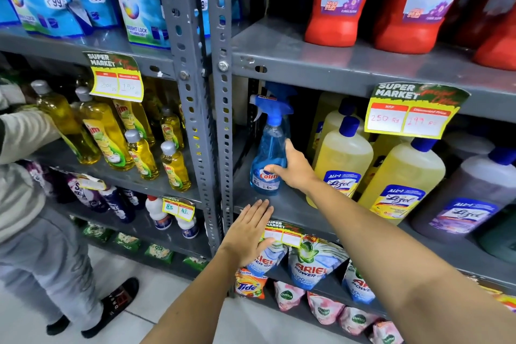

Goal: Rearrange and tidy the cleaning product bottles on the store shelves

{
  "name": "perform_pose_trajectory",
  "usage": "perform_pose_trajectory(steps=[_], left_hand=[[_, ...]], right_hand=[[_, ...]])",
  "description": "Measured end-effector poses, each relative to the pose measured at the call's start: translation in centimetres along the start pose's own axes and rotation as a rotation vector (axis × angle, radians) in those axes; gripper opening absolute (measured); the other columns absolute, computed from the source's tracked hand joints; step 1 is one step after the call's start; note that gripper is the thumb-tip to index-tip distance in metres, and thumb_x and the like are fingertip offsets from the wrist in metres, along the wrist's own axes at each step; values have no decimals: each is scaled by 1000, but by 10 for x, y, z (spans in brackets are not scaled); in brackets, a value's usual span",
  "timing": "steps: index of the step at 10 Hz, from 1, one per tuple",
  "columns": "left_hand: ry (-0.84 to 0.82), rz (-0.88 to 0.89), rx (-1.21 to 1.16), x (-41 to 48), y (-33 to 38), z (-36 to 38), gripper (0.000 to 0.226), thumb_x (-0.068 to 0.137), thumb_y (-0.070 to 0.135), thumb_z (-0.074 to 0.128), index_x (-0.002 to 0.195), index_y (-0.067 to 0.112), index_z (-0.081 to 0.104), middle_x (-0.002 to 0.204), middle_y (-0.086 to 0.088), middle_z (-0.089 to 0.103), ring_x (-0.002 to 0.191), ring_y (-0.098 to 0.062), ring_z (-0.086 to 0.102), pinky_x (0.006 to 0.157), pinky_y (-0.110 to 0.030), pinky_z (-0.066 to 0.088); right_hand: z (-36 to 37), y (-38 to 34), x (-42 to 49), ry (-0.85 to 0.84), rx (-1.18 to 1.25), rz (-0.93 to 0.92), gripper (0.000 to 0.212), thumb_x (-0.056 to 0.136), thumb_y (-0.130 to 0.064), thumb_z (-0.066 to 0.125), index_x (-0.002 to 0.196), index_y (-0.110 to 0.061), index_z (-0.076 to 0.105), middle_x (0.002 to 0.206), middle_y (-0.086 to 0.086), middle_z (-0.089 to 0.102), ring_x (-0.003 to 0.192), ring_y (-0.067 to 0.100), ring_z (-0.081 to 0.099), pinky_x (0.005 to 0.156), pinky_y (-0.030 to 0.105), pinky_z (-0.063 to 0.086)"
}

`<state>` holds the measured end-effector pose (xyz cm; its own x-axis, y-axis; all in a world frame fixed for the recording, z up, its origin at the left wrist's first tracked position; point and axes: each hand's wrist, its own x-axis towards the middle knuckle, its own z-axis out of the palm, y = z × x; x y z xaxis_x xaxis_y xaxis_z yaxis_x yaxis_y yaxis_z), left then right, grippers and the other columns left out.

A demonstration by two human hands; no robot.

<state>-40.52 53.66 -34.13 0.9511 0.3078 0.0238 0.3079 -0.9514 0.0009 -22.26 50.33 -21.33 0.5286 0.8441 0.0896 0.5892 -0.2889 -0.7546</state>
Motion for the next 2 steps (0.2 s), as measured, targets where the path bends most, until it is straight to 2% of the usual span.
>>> perform_pose_trajectory(steps=[2], left_hand=[[-34, -7, 5, 2, 3, -3, 75, 99, 58, 18, 152, 12, -7, 162, -7, -7, 148, -20, -11, 121, -37, -6]], right_hand=[[-1, 4, -5, 3, 143, 24, 70, 79, -25, 81, 133, -16, 37, 129, 6, 63, 117, 21, 62, 99, 38, 52]])
